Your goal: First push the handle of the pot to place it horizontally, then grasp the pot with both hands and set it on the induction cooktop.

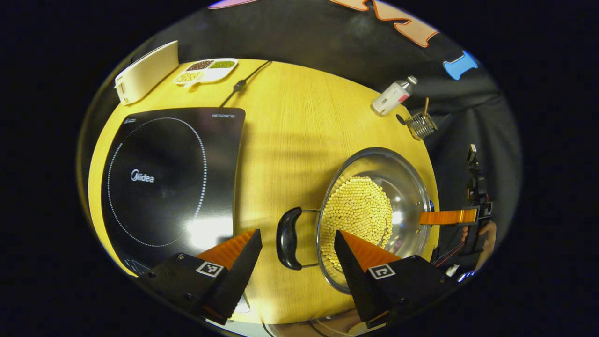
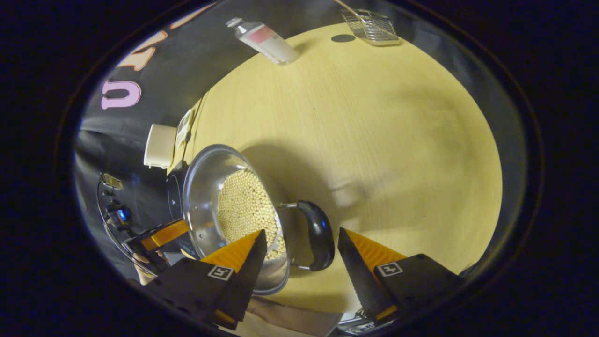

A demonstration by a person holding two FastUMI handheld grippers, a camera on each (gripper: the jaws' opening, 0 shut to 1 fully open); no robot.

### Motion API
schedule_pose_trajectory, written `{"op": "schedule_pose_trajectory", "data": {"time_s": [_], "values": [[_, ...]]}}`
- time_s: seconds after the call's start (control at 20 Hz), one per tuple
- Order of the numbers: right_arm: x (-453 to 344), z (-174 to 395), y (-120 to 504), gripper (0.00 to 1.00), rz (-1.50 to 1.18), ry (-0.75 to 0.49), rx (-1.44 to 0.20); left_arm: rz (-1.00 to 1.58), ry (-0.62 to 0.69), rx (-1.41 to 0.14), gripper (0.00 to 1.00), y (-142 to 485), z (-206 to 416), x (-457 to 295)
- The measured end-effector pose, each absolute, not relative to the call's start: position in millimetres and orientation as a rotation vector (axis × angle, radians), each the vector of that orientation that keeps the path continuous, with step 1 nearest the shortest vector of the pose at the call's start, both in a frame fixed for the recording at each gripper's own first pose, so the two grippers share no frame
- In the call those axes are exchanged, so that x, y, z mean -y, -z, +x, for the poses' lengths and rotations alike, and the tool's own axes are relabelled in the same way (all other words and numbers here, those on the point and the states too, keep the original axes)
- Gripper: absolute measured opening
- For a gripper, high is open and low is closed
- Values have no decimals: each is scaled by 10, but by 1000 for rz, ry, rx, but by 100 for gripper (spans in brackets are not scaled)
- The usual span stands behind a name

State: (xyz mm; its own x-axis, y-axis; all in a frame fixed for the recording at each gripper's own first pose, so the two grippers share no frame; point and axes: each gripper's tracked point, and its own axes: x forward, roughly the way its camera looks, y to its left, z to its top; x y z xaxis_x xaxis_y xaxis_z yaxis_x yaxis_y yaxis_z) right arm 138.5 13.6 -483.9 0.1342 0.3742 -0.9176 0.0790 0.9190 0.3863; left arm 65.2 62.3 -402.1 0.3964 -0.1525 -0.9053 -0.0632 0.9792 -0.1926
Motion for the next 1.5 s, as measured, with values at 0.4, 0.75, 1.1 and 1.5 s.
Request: {"op": "schedule_pose_trajectory", "data": {"time_s": [0.4, 0.75, 1.1, 1.5], "values": [[-242, 1429, 5075, 65, 428, -280, -1508, -211, 37, -1286, 86, 4350, 722, -558], [-244, 1309, 5062, 52, 391, -361, -1554, -182, -3, -1341, 61, 4440, 709, -596], [-273, 1191, 4946, 46, 386, -382, -1569, -198, 36, -1352, 59, 4358, 773, -581], [-463, 867, 4766, 57, 402, -372, -1580, -209, 53, -1375, 59, 4330, 807, -576]]}}
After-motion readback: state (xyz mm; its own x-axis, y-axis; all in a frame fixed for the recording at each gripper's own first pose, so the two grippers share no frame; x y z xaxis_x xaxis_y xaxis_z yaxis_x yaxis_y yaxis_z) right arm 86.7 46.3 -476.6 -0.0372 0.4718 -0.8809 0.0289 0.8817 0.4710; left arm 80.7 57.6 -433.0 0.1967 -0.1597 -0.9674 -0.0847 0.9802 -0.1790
